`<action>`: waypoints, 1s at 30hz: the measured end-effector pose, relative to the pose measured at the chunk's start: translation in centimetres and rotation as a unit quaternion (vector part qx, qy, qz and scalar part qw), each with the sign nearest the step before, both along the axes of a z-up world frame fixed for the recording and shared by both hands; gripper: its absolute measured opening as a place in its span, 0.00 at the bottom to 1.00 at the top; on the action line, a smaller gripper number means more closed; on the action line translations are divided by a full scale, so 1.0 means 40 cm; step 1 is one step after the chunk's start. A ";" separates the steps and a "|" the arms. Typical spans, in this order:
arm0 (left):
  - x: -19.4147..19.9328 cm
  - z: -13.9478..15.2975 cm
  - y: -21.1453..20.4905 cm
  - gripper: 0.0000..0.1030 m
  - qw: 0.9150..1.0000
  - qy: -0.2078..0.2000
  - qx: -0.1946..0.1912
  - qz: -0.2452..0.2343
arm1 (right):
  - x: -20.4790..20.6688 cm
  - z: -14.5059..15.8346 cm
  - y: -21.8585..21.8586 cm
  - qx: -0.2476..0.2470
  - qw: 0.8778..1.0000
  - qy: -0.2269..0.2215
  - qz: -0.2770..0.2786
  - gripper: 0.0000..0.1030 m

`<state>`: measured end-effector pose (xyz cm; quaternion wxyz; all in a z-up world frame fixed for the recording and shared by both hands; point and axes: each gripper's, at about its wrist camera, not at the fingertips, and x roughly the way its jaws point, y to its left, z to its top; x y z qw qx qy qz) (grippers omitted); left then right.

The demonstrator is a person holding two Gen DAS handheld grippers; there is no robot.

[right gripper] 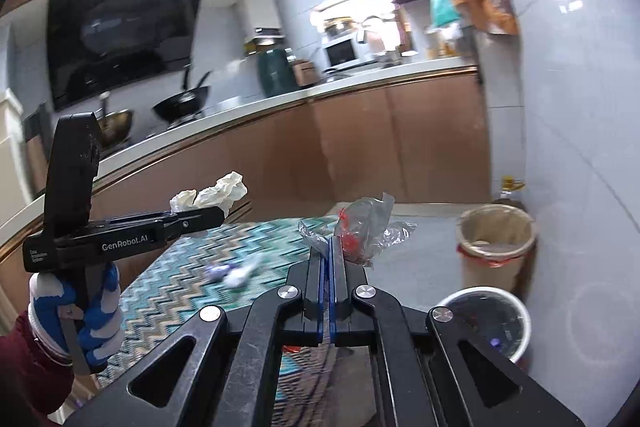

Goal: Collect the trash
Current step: 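Carry the white tissue and clear bag over the white bin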

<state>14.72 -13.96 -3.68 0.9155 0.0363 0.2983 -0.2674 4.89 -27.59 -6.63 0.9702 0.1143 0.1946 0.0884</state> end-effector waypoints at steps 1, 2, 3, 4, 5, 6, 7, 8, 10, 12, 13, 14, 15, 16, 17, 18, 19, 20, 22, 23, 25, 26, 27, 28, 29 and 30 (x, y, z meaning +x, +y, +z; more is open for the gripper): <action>0.013 -0.006 -0.027 0.14 1.000 0.004 0.003 -0.006 | 0.008 -0.006 -0.016 -0.002 1.000 0.002 -0.008 0.01; 0.028 -0.013 -0.060 0.14 1.000 0.007 0.008 -0.014 | 0.017 -0.012 -0.034 -0.003 1.000 0.004 -0.016 0.01; 0.043 -0.022 -0.092 0.14 1.000 0.010 0.015 -0.020 | 0.027 -0.019 -0.057 -0.002 1.000 0.008 -0.023 0.01; 0.059 -0.033 -0.124 0.14 0.999 0.012 0.022 -0.025 | 0.041 -0.027 -0.081 -0.001 0.999 0.012 -0.032 0.01; 0.075 -0.045 -0.154 0.14 0.999 0.016 0.028 -0.032 | 0.051 -0.034 -0.099 -0.002 0.999 0.015 -0.039 0.01; 0.085 -0.056 -0.176 0.14 0.999 0.020 0.032 -0.036 | 0.065 -0.042 -0.117 -0.003 0.999 0.019 -0.047 0.01; 0.100 -0.071 -0.205 0.14 0.998 0.025 0.039 -0.042 | 0.078 -0.051 -0.137 -0.003 0.998 0.024 -0.055 0.01; 0.116 -0.086 -0.232 0.14 0.997 0.031 0.044 -0.046 | 0.096 -0.063 -0.156 -0.002 0.998 0.029 -0.062 0.01; 0.153 -0.123 -0.287 0.14 0.996 0.046 0.054 -0.054 | 0.127 -0.089 -0.196 -0.003 0.996 0.042 -0.080 0.01; 0.183 -0.158 -0.333 0.14 0.994 0.059 0.063 -0.060 | 0.160 -0.117 -0.230 -0.006 0.994 0.054 -0.097 0.01; 0.198 -0.179 -0.356 0.14 0.993 0.067 0.068 -0.063 | 0.170 -0.129 -0.242 -0.007 0.993 0.058 -0.102 0.01; 0.211 -0.199 -0.378 0.14 0.993 0.073 0.072 -0.066 | 0.185 -0.140 -0.255 -0.009 0.992 0.063 -0.108 0.01; 0.229 -0.223 -0.405 0.14 0.991 0.082 0.077 -0.068 | 0.203 -0.155 -0.270 -0.013 0.991 0.069 -0.116 0.01; 0.242 -0.239 -0.423 0.14 0.990 0.088 0.080 -0.070 | 0.213 -0.165 -0.281 -0.015 0.990 0.074 -0.121 0.01; 0.254 -0.256 -0.437 0.14 0.990 0.093 0.082 -0.071 | 0.226 -0.175 -0.288 -0.018 0.989 0.078 -0.125 0.01; 0.267 -0.276 -0.456 0.14 0.989 0.099 0.086 -0.073 | 0.243 -0.191 -0.299 -0.023 0.987 0.085 -0.131 0.01; 0.281 -0.297 -0.476 0.14 0.988 0.105 0.090 -0.074 | 0.252 -0.202 -0.308 -0.026 0.987 0.089 -0.135 0.01; 0.292 -0.315 -0.491 0.14 0.987 0.110 0.093 -0.075 | 0.269 -0.214 -0.321 -0.029 0.985 0.094 -0.138 0.01; 0.320 -0.355 -0.517 0.16 0.984 0.127 0.096 -0.075 | 0.297 -0.241 -0.337 -0.034 0.983 0.106 -0.143 0.01; 0.334 -0.377 -0.528 0.16 0.983 0.137 0.096 -0.075 | 0.310 -0.256 -0.346 -0.035 0.982 0.112 -0.145 0.01; 0.354 -0.411 -0.546 0.16 0.981 0.149 0.100 -0.074 | 0.334 -0.287 -0.362 -0.033 0.981 0.125 -0.148 0.02; 0.363 -0.427 -0.553 0.16 0.980 0.156 0.101 -0.073 | 0.344 -0.302 -0.369 -0.033 0.980 0.131 -0.149 0.02; 0.373 -0.447 -0.560 0.17 0.979 0.164 0.102 -0.071 | 0.351 -0.316 -0.373 -0.034 0.978 0.137 -0.151 0.02; 0.380 -0.462 -0.564 0.19 0.977 0.171 0.102 -0.070 | 0.357 -0.329 -0.377 -0.034 0.977 0.143 -0.153 0.03; 0.384 -0.474 -0.570 0.20 0.976 0.176 0.102 -0.070 | 0.359 -0.339 -0.379 -0.033 0.976 0.147 -0.155 0.03; 0.388 -0.484 -0.573 0.24 0.976 0.181 0.101 -0.070 | 0.361 -0.353 -0.379 -0.033 0.975 0.153 -0.156 0.03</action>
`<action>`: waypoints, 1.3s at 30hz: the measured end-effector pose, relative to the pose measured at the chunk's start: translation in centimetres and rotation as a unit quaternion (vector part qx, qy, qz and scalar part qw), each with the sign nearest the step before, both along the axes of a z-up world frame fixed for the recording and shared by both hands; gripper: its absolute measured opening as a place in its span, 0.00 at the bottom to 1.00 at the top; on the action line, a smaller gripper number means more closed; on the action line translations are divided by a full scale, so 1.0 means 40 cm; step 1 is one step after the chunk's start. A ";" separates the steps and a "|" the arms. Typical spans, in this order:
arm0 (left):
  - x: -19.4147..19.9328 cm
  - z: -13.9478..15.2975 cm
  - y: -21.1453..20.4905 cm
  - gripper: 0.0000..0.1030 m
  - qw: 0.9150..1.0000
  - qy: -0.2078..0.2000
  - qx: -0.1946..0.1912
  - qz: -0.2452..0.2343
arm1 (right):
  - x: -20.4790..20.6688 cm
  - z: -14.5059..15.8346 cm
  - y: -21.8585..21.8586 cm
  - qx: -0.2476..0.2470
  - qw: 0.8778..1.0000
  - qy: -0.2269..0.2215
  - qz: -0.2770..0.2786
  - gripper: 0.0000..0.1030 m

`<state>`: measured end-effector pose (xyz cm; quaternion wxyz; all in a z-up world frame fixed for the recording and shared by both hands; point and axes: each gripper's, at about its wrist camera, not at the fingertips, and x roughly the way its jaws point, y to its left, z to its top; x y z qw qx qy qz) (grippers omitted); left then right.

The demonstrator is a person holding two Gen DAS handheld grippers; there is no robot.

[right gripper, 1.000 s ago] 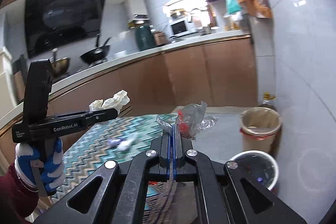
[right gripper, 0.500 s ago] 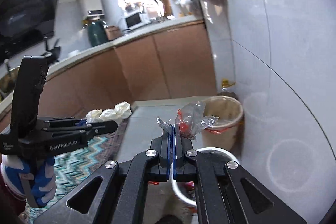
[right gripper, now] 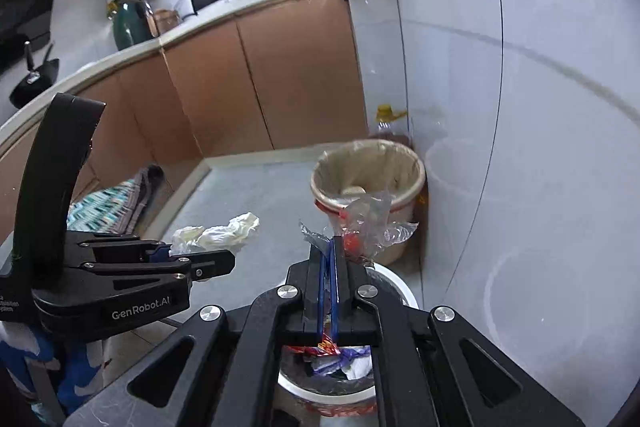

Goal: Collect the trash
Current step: 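Carry the white tissue and clear bag over the white bin, then open both tools to drop the tissue and clear bag into the bin, then move both open tools back over the purple wrapper and white bag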

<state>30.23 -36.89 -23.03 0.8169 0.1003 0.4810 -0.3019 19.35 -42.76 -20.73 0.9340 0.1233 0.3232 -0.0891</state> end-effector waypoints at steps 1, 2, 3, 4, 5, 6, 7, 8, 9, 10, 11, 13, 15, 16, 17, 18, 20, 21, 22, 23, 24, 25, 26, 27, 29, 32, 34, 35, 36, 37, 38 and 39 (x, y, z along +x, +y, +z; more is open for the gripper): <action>0.003 -0.008 -0.002 0.29 1.000 0.003 -0.001 0.001 | 0.010 -0.007 -0.003 -0.001 1.000 0.005 -0.002 0.03; 0.008 -0.013 -0.002 0.31 1.000 0.005 -0.001 0.002 | 0.016 -0.016 -0.006 -0.003 1.000 0.010 -0.004 0.03; 0.012 -0.021 -0.003 0.36 1.000 0.009 -0.004 0.004 | 0.022 -0.026 -0.009 -0.004 1.000 0.015 -0.006 0.06; 0.017 -0.025 -0.001 0.38 1.000 0.011 -0.007 0.006 | 0.027 -0.034 -0.010 -0.004 1.000 0.018 -0.008 0.10; 0.020 -0.027 0.001 0.38 1.000 0.015 -0.010 0.009 | 0.028 -0.039 -0.012 -0.004 1.000 0.020 -0.009 0.12; 0.022 -0.029 0.002 0.39 1.000 0.017 -0.012 0.010 | 0.031 -0.041 -0.014 -0.003 1.000 0.021 -0.010 0.14; 0.025 -0.029 0.002 0.39 1.000 0.019 -0.014 0.012 | 0.031 -0.044 -0.015 -0.003 1.000 0.023 -0.011 0.16; 0.025 -0.028 0.005 0.39 1.000 0.020 -0.018 0.012 | 0.031 -0.044 -0.016 -0.003 1.000 0.023 -0.012 0.17; 0.025 -0.025 0.008 0.39 1.000 0.019 -0.021 0.013 | 0.030 -0.044 -0.015 -0.004 1.000 0.024 -0.014 0.19; 0.023 -0.021 0.012 0.39 0.999 0.018 -0.023 0.014 | 0.027 -0.044 -0.016 -0.004 1.000 0.024 -0.014 0.22; 0.020 -0.014 0.016 0.39 0.999 0.015 -0.025 0.016 | 0.024 -0.041 -0.015 -0.003 1.000 0.023 -0.015 0.23; 0.015 0.005 0.023 0.39 0.999 0.008 -0.031 0.020 | 0.015 -0.031 -0.009 -0.003 1.000 0.019 -0.014 0.24; 0.007 0.029 0.033 0.39 0.999 -0.002 -0.037 0.024 | 0.004 -0.016 -0.001 -0.003 1.000 0.014 -0.011 0.26; 0.000 0.045 0.041 0.39 0.999 -0.008 -0.041 0.026 | 0.000 -0.009 0.003 -0.003 1.000 0.012 -0.010 0.27; -0.005 0.059 0.046 0.39 0.999 -0.013 -0.043 0.029 | -0.006 0.003 0.010 -0.003 1.000 0.009 -0.010 0.28; -0.013 0.077 0.055 0.39 0.998 -0.020 -0.047 0.032 | -0.015 0.015 0.017 -0.004 1.000 0.004 -0.010 0.32; -0.033 0.118 0.075 0.39 0.997 -0.037 -0.056 0.036 | -0.037 0.048 0.034 -0.007 1.000 -0.008 -0.010 0.40; -0.041 0.134 0.084 0.39 0.997 -0.044 -0.059 0.037 | -0.046 0.063 0.041 -0.009 1.000 -0.013 -0.010 0.42; -0.055 0.157 0.095 0.39 0.996 -0.054 -0.064 0.040 | -0.059 0.084 0.052 -0.014 1.000 -0.020 -0.010 0.44; -0.063 0.173 0.104 0.40 0.995 -0.062 -0.066 0.041 | -0.070 0.102 0.060 -0.018 0.999 -0.025 -0.010 0.46; -0.078 0.195 0.118 0.43 0.994 -0.073 -0.069 0.045 | -0.086 0.125 0.073 -0.023 0.999 -0.034 -0.011 0.50; -0.093 0.217 0.132 0.44 0.993 -0.084 -0.073 0.048 | -0.097 0.143 0.081 -0.027 0.999 -0.040 -0.012 0.53; -0.106 0.234 0.145 0.44 0.991 -0.093 -0.077 0.050 | -0.111 0.160 0.090 -0.031 0.998 -0.045 -0.014 0.55; -0.121 0.254 0.161 0.45 0.990 -0.104 -0.081 0.052 | -0.126 0.178 0.101 -0.034 0.998 -0.052 -0.015 0.58; -0.154 0.292 0.193 0.45 0.986 -0.128 -0.090 0.060 | -0.159 0.218 0.128 -0.044 0.997 -0.065 -0.017 0.63; -0.200 0.339 0.247 0.45 0.979 -0.159 -0.106 0.075 | -0.203 0.267 0.170 -0.060 0.995 -0.079 -0.018 0.67; -0.233 0.367 0.282 0.45 0.973 -0.182 -0.118 0.084 | -0.232 0.298 0.201 -0.071 0.993 -0.088 -0.016 0.72; -0.249 0.382 0.302 0.45 0.969 -0.194 -0.124 0.089 | -0.247 0.314 0.217 -0.078 0.992 -0.093 -0.016 0.72; -0.262 0.392 0.319 0.45 0.967 -0.202 -0.128 0.093 | -0.264 0.331 0.238 -0.088 0.991 -0.096 -0.015 0.74; -0.275 0.402 0.340 0.45 0.964 -0.210 -0.132 0.099 | -0.276 0.342 0.252 -0.094 0.991 -0.099 -0.014 0.75; -0.289 0.414 0.363 0.45 0.961 -0.216 -0.133 0.108 | -0.289 0.355 0.270 -0.101 0.990 -0.101 -0.014 0.75; -0.300 0.422 0.380 0.45 0.960 -0.220 -0.134 0.112 | -0.302 0.368 0.289 -0.107 0.989 -0.105 -0.013 0.77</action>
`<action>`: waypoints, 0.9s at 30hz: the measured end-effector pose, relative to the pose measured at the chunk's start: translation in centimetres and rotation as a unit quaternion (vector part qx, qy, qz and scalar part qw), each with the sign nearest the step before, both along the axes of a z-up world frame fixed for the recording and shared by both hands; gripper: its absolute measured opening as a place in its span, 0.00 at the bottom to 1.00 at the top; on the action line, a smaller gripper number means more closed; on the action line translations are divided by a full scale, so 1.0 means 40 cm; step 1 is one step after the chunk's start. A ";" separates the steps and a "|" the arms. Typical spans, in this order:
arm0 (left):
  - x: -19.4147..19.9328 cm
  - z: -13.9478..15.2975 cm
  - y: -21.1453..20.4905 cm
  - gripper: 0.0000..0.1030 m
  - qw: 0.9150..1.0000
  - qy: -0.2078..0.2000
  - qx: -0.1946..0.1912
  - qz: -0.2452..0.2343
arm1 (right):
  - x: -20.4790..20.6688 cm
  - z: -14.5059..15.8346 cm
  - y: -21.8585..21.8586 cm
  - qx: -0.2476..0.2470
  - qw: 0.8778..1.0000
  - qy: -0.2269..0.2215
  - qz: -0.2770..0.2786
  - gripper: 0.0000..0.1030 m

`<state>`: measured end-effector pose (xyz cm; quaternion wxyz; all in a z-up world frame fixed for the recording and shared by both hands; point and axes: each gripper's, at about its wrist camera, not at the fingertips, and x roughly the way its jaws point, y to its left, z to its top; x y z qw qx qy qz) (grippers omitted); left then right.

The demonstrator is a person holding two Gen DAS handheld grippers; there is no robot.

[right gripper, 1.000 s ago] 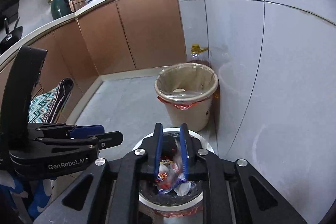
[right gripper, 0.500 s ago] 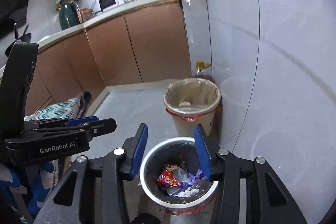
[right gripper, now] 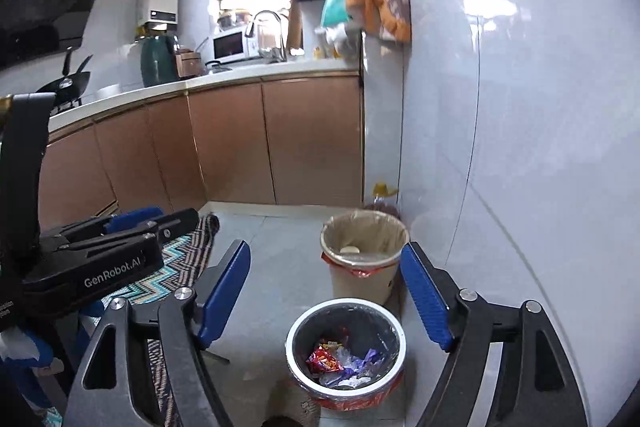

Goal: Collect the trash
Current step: 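Move both open tools back over the purple wrapper and white bag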

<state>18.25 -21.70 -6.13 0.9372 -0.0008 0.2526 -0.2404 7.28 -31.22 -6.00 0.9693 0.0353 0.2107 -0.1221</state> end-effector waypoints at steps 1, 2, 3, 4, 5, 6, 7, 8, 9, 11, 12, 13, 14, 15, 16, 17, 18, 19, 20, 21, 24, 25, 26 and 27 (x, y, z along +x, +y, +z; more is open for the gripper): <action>-0.014 0.011 0.022 0.45 1.000 -0.006 -0.001 0.007 | -0.011 0.010 0.015 -0.005 1.000 -0.003 0.001 0.78; -0.028 0.022 0.042 0.45 1.000 -0.011 -0.001 0.013 | -0.021 0.021 0.030 -0.010 1.000 -0.007 0.001 0.78; -0.043 0.031 0.064 0.46 1.000 -0.019 0.002 0.021 | -0.031 0.032 0.045 -0.015 1.000 -0.010 0.001 0.80; -0.057 0.041 0.086 0.48 0.999 -0.026 0.004 0.029 | -0.043 0.044 0.062 -0.020 1.000 -0.015 0.002 0.81; -0.073 0.052 0.112 0.50 0.999 -0.035 0.003 0.040 | -0.049 0.050 0.074 -0.024 1.000 -0.018 0.003 0.81; -0.083 0.058 0.133 0.53 0.998 -0.041 0.003 0.049 | -0.058 0.059 0.088 -0.027 0.999 -0.020 0.004 0.81; -0.096 0.067 0.158 0.55 0.997 -0.047 0.004 0.059 | -0.067 0.067 0.103 -0.031 0.999 -0.023 0.006 0.81; -0.105 0.073 0.178 0.56 0.996 -0.052 0.004 0.066 | -0.070 0.072 0.115 -0.034 0.999 -0.024 0.007 0.81; -0.118 0.081 0.201 0.57 0.995 -0.058 0.005 0.075 | -0.078 0.079 0.130 -0.038 0.999 -0.025 0.008 0.82; -0.144 0.096 0.249 0.59 0.993 -0.068 0.008 0.096 | -0.093 0.091 0.158 -0.044 0.999 -0.030 0.012 0.86; -0.154 0.100 0.267 0.60 0.992 -0.074 0.010 0.104 | -0.101 0.096 0.170 -0.047 0.998 -0.032 0.014 0.87; -0.168 0.106 0.289 0.60 0.990 -0.081 0.013 0.114 | -0.109 0.101 0.184 -0.051 0.998 -0.034 0.017 0.88; -0.183 0.112 0.312 0.61 0.988 -0.090 0.015 0.125 | -0.113 0.105 0.196 -0.054 0.998 -0.035 0.020 0.88; -0.192 0.116 0.327 0.61 0.986 -0.095 0.017 0.134 | -0.122 0.109 0.211 -0.056 0.997 -0.037 0.023 0.88; -0.203 0.117 0.344 0.62 0.984 -0.100 0.019 0.143 | -0.127 0.113 0.222 -0.057 0.997 -0.039 0.025 0.88; -0.215 0.120 0.364 0.62 0.982 -0.104 0.022 0.154 | -0.133 0.115 0.233 -0.057 0.997 -0.041 0.028 0.88; -0.225 0.122 0.378 0.62 0.981 -0.107 0.022 0.161 | -0.138 0.117 0.243 -0.059 0.997 -0.042 0.031 0.88; -0.233 0.124 0.394 0.62 0.979 -0.111 0.023 0.170 | -0.141 0.119 0.250 -0.060 0.997 -0.043 0.034 0.88; -0.239 0.125 0.407 0.62 0.977 -0.114 0.025 0.180 | -0.145 0.122 0.260 -0.062 0.996 -0.045 0.036 0.88; -0.246 0.127 0.421 0.63 0.975 -0.117 0.025 0.189 | -0.148 0.125 0.266 -0.063 0.996 -0.046 0.038 0.88; -0.268 0.134 0.469 0.64 0.969 -0.124 0.024 0.214 | -0.158 0.137 0.289 -0.067 0.995 -0.051 0.046 0.88; -0.274 0.136 0.481 0.65 0.968 -0.124 0.022 0.219 | -0.165 0.142 0.298 -0.070 0.995 -0.054 0.048 0.89; -0.281 0.135 0.493 0.65 0.967 -0.124 0.020 0.223 | -0.170 0.145 0.305 -0.071 0.995 -0.056 0.049 0.89; -0.287 0.136 0.508 0.66 0.965 -0.123 0.019 0.229 | -0.177 0.148 0.314 -0.074 0.994 -0.059 0.051 0.89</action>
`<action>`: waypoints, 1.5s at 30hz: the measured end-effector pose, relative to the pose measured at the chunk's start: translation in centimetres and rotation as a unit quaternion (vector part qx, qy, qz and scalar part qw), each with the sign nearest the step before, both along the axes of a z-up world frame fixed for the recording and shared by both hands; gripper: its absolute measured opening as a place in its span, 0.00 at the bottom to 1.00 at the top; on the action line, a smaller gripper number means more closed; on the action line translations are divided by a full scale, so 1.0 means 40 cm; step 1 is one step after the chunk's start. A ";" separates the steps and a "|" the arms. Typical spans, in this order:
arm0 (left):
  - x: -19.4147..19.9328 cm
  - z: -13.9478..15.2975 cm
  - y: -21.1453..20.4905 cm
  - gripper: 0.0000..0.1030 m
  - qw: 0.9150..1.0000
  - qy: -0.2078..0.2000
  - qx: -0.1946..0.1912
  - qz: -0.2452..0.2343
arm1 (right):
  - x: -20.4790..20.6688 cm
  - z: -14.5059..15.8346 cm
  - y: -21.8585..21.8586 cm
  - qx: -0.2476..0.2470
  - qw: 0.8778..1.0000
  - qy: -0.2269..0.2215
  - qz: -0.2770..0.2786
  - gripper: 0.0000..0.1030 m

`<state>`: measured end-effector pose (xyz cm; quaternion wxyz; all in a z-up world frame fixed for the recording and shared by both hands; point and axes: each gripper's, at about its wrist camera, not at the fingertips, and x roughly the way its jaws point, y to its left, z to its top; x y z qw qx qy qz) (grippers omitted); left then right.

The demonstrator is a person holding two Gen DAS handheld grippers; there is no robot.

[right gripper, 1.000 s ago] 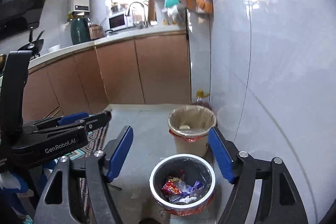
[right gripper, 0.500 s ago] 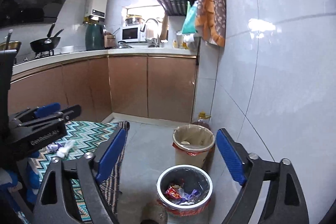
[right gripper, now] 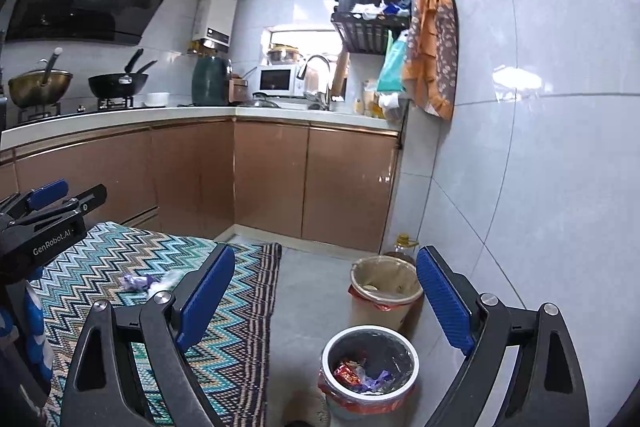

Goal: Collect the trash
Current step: 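Move both open tools back over the purple wrapper and white bag, then grasp the purple wrapper with the left tool while the right grasps the white bag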

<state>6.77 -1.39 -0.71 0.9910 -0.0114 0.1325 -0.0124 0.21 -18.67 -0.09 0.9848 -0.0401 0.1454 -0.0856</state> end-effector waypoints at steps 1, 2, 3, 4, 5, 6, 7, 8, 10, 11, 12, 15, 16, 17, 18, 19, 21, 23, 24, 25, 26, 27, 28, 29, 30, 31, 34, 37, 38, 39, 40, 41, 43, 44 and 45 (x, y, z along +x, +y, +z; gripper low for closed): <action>-0.004 0.000 0.008 0.66 1.000 -0.001 -0.001 0.005 | -0.007 0.004 0.008 -0.004 1.000 -0.003 0.002 0.90; -0.009 -0.001 0.017 0.66 1.000 -0.001 -0.002 0.010 | -0.009 0.007 0.014 -0.005 1.000 -0.004 0.003 0.90; -0.013 -0.002 0.027 0.66 1.000 -0.001 -0.003 0.014 | -0.014 0.010 0.022 -0.008 1.000 -0.006 0.005 0.90; -0.017 -0.004 0.034 0.67 1.000 -0.001 -0.004 0.017 | -0.017 0.012 0.026 -0.008 1.000 -0.007 0.006 0.90; -0.023 -0.007 0.045 0.67 1.000 -0.001 -0.006 0.018 | -0.020 0.013 0.030 -0.009 1.000 -0.009 0.008 0.91; -0.027 -0.008 0.053 0.67 1.000 -0.001 -0.007 0.020 | -0.022 0.015 0.035 -0.009 1.000 -0.009 0.009 0.91; -0.031 -0.009 0.060 0.67 1.000 -0.001 -0.008 0.022 | -0.024 0.016 0.042 -0.009 1.000 -0.009 0.011 0.91; -0.036 -0.010 0.069 0.67 1.000 -0.001 -0.009 0.025 | -0.025 0.017 0.046 -0.010 1.000 -0.010 0.013 0.91; -0.044 -0.011 0.084 0.67 1.000 -0.003 -0.008 0.029 | -0.027 0.018 0.060 -0.012 1.000 -0.009 0.017 0.91; -0.048 -0.012 0.094 0.67 0.999 -0.003 -0.010 0.032 | -0.027 0.017 0.066 -0.013 1.000 -0.008 0.019 0.91; -0.049 -0.012 0.101 0.67 0.999 -0.003 -0.011 0.033 | -0.025 0.018 0.071 -0.015 1.000 -0.007 0.022 0.91; -0.047 -0.015 0.126 0.67 0.999 0.000 -0.013 0.035 | -0.016 0.018 0.093 -0.021 0.999 -0.003 0.033 0.91; -0.043 -0.017 0.138 0.67 0.999 0.002 -0.014 0.035 | -0.013 0.016 0.100 -0.023 0.999 -0.001 0.037 0.91; -0.039 -0.020 0.153 0.67 0.999 0.005 -0.016 0.034 | -0.006 0.015 0.105 -0.023 0.999 0.001 0.041 0.91; -0.028 -0.026 0.172 0.67 0.999 0.012 -0.021 0.035 | 0.004 0.012 0.114 -0.024 0.999 0.005 0.047 0.91; -0.021 -0.030 0.182 0.67 0.999 0.016 -0.023 0.037 | 0.012 0.008 0.118 -0.025 0.998 0.008 0.052 0.91; 0.000 -0.042 0.215 0.67 0.998 0.026 -0.025 0.042 | 0.033 -0.003 0.127 -0.024 0.998 0.017 0.062 0.91; 0.029 -0.059 0.254 0.67 0.998 0.038 -0.027 0.052 | 0.062 -0.018 0.142 -0.021 0.996 0.030 0.076 0.91; 0.048 -0.071 0.276 0.67 0.997 0.048 -0.029 0.055 | 0.079 -0.027 0.150 -0.019 0.996 0.038 0.083 0.91; 0.068 -0.084 0.298 0.67 0.996 0.059 -0.034 0.057 | 0.102 -0.039 0.161 -0.015 0.994 0.048 0.094 0.90; 0.089 -0.099 0.318 0.67 0.995 0.070 -0.037 0.058 | 0.120 -0.050 0.170 -0.012 0.993 0.057 0.103 0.90; 0.112 -0.113 0.334 0.67 0.994 0.081 -0.038 0.058 | 0.139 -0.061 0.181 -0.007 0.991 0.066 0.114 0.89; 0.128 -0.126 0.346 0.67 0.994 0.090 -0.039 0.057 | 0.163 -0.077 0.196 -0.001 0.989 0.077 0.127 0.87; 0.149 -0.141 0.357 0.67 0.993 0.098 -0.038 0.053 | 0.186 -0.089 0.207 0.006 0.987 0.087 0.137 0.86; 0.177 -0.163 0.367 0.67 0.992 0.111 -0.037 0.044 | 0.210 -0.103 0.217 0.014 0.984 0.097 0.149 0.82; 0.197 -0.181 0.372 0.67 0.991 0.121 -0.033 0.035 | 0.241 -0.121 0.229 0.025 0.980 0.112 0.164 0.78; 0.267 -0.240 0.377 0.66 0.987 0.157 -0.028 -0.015 | 0.322 -0.177 0.261 0.049 0.968 0.151 0.194 0.68; 0.336 -0.298 0.369 0.66 0.979 0.190 -0.015 -0.075 | 0.392 -0.231 0.283 0.074 0.956 0.185 0.217 0.64; 0.360 -0.320 0.364 0.66 0.975 0.200 -0.006 -0.093 | 0.415 -0.248 0.291 0.082 0.952 0.196 0.222 0.63; 0.376 -0.333 0.361 0.66 0.973 0.206 -0.002 -0.106 | 0.441 -0.267 0.298 0.091 0.947 0.208 0.228 0.61; 0.396 -0.352 0.355 0.66 0.969 0.214 0.005 -0.123 | 0.459 -0.279 0.304 0.096 0.944 0.214 0.231 0.60; 0.409 -0.362 0.350 0.66 0.967 0.218 0.009 -0.132 | 0.479 -0.294 0.310 0.102 0.940 0.223 0.236 0.59; 0.442 -0.390 0.335 0.66 0.961 0.228 0.021 -0.156 | 0.522 -0.322 0.320 0.113 0.933 0.239 0.243 0.57; 0.456 -0.402 0.331 0.66 0.958 0.232 0.024 -0.165 | 0.541 -0.334 0.326 0.120 0.930 0.246 0.246 0.56; 0.471 -0.416 0.323 0.66 0.955 0.238 0.028 -0.176 | 0.562 -0.351 0.331 0.128 0.926 0.254 0.249 0.55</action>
